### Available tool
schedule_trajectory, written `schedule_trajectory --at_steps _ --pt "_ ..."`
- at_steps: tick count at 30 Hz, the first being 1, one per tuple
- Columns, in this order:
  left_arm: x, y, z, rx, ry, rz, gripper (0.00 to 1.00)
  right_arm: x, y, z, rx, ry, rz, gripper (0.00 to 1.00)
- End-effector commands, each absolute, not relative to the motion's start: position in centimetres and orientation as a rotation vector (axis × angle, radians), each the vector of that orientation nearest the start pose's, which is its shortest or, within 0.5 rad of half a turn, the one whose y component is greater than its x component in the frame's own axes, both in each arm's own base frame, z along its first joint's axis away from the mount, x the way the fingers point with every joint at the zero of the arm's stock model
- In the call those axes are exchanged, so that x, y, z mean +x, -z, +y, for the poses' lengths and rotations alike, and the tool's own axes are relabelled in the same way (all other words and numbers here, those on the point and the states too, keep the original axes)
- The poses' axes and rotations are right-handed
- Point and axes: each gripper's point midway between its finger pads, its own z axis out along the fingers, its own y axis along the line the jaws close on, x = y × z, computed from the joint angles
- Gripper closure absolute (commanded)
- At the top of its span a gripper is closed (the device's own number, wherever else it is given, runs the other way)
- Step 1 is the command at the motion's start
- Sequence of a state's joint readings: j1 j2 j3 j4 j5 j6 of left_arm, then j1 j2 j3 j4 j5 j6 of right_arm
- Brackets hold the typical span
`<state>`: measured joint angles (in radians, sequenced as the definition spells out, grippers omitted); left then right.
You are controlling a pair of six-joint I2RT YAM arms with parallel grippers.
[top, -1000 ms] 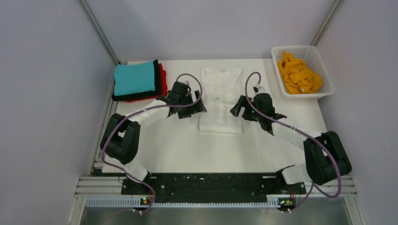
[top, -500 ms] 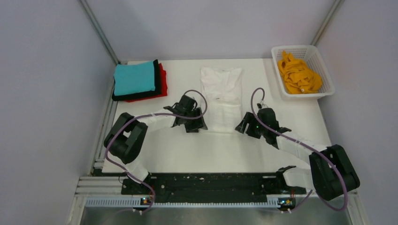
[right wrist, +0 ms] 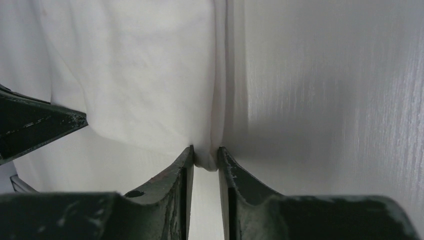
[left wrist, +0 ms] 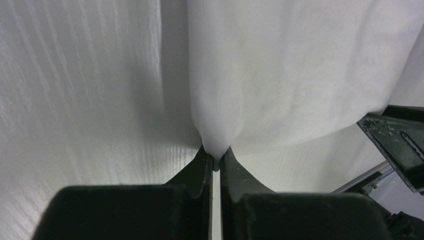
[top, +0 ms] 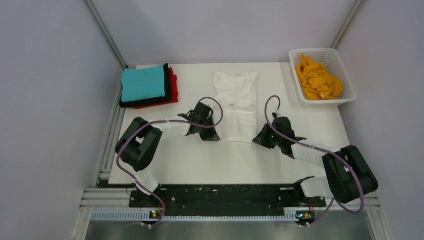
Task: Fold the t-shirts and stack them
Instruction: Grab one side of the 2/3 rectangular tshirt with both arms, then fold the long partially folded tshirt into a neat square
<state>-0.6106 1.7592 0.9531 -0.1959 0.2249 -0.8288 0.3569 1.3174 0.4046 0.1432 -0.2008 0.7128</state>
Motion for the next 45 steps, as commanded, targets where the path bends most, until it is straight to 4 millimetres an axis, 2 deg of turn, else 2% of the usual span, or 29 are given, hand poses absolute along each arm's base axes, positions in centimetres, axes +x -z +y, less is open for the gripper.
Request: schedule_trajectory --at_steps 1,2,5,8,9,12,15,18,20,22,25,27,30,32,36,40,44,45 --pt "26.6 0.7 -26.2 -0.22 0.644 2.799 1.0 24.7 -0.8 16.2 0.344 -0.745 2.48 0.92" --pt "26.2 0.8 -25.9 -0.22 0.646 2.797 1.0 24.3 -0.7 16.2 0.346 -0.749 2.485 1.0" --pt "24.0 1.8 -24.3 -0.238 0.61 2.804 1.0 22.3 0.0 16.0 0.351 -0.752 2.516 1.0" --pt "20.9 3.0 -23.1 -0.243 0.613 2.825 1.0 18.5 1.1 16.1 0.326 -0.776 2.589 1.0" --pt "19.0 3.7 -22.4 -0.234 0.593 2.856 1.0 17.2 1.2 16.4 0.299 -0.79 2.613 1.0" --pt "15.8 4.1 -21.6 -0.2 0.551 2.896 1.0 13.6 1.2 16.7 0.246 -0.831 2.674 1.0" --pt "13.3 3.6 -21.4 -0.151 0.523 2.914 1.0 11.2 0.1 17.4 0.217 -0.92 2.687 1.0" --pt "11.5 3.0 -19.8 -0.163 0.439 2.911 1.0 9.4 -1.3 17.5 0.19 -0.971 2.689 1.0" --pt "10.9 1.8 -19.6 -0.173 0.498 2.881 1.0 8.8 -2.4 17.6 0.167 -1.023 2.664 1.0" --pt "10.8 0.0 -20.4 -0.141 0.607 2.825 1.0 8.3 -3.6 18.1 0.13 -1.098 2.626 1.0" --pt "11.4 -4.3 -22.6 -0.036 0.795 2.689 1.0 8.2 -6.0 19.1 0.078 -1.224 2.548 1.0" --pt "11.8 -7.0 -23.8 0.048 0.88 2.604 1.0 8.5 -8.6 20.2 0.019 -1.328 2.454 1.0" --pt "13.7 -10.6 -23.8 0.073 0.849 2.483 1.0 9.8 -12.5 20.9 -0.035 -1.37 2.313 1.0" --pt "15.4 -12.9 -23.7 0.063 0.817 2.394 1.0 10.8 -13.8 20.9 -0.046 -1.328 2.277 1.0" --pt "19.1 -15.8 -23.7 0.01 0.745 2.233 1.0 14.0 -14.8 20.3 0.011 -1.148 2.257 1.0" --pt "22.6 -18.5 -24.1 0.001 0.667 2.153 1.0 17.7 -16.0 19.5 0.086 -0.961 2.231 1.0" --pt "25.9 -21.5 -25.2 -0.019 0.683 2.123 1.0 21.4 -17.3 18.1 0.208 -0.788 2.152 1.0" --pt "26.6 -21.6 -25.3 -0.022 0.67 2.119 1.0 22.0 -17.4 17.7 0.229 -0.753 2.14 1.0"
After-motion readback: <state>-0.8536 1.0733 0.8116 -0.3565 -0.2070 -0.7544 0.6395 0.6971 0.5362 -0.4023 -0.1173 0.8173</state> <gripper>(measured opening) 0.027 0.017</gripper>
